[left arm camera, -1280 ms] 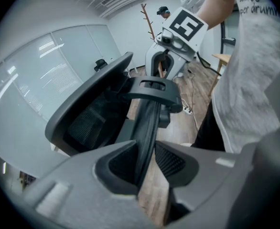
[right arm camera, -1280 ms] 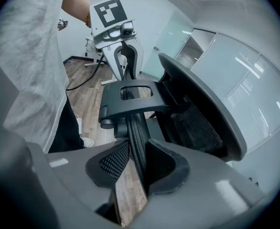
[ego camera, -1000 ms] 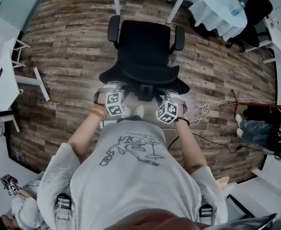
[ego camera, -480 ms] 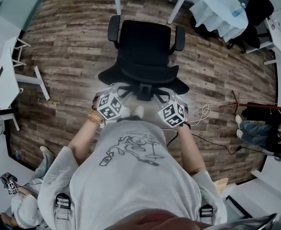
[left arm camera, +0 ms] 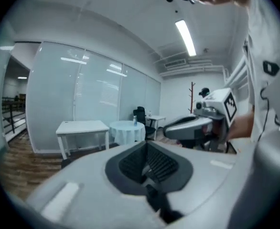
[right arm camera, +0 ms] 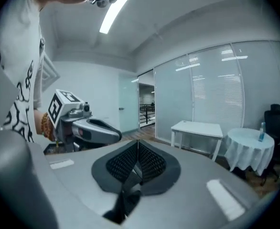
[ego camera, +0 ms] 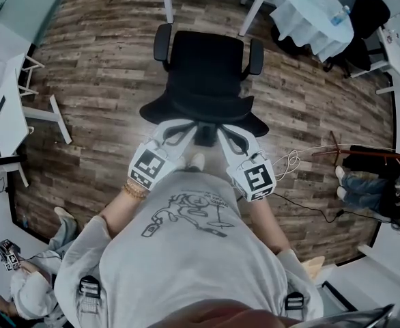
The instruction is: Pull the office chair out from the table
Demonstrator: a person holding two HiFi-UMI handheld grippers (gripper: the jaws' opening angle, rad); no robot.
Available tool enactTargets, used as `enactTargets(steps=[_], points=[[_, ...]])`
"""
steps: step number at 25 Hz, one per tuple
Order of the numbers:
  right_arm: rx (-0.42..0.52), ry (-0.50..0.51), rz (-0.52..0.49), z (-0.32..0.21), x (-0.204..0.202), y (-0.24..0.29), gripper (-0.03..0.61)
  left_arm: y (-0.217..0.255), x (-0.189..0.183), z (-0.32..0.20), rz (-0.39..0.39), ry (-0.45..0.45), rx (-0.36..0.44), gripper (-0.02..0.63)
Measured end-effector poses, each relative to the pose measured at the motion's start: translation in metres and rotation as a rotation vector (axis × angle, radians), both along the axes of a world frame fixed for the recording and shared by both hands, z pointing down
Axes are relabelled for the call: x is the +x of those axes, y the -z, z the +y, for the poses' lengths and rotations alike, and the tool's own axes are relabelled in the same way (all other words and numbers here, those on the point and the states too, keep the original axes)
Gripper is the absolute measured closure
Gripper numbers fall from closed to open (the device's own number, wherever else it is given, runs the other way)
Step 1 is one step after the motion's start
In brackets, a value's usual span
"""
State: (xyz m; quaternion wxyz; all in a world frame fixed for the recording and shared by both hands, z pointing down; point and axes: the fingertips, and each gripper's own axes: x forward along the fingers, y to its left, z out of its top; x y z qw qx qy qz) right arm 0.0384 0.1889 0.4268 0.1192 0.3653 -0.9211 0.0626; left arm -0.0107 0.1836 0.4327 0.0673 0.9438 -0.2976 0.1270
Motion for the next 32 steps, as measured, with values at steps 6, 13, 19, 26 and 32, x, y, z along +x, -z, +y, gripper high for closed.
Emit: enactTargets(steps=[6,13,19,26,32], points=[[0.064,-0.035,-0.036,0.006,-0.01,0.053,0.572,0.051,0.004,0.005,0.189,0.037,-0.009,0.609],[0.078,-0.014,-0.162,0.017,-0.017,0.094,0.572,0.092,0.012,0.016,0.273,0.029,0.06,0.609],[0.095,-0.027,-0.179,0.016,-0.017,0.103,0.574,0.103,0.016,0.019,0.257,0.022,0.101,0.609],[0.094,-0.024,-0.189,0.012,-0.021,0.104,0.574,0.102,0.009,0.011,0.264,0.04,0.092,0.609],[0.097,-0.02,-0.188,0.013,-0.024,0.104,0.574,0.103,0.009,0.013,0.267,0.036,0.097,0.609]])
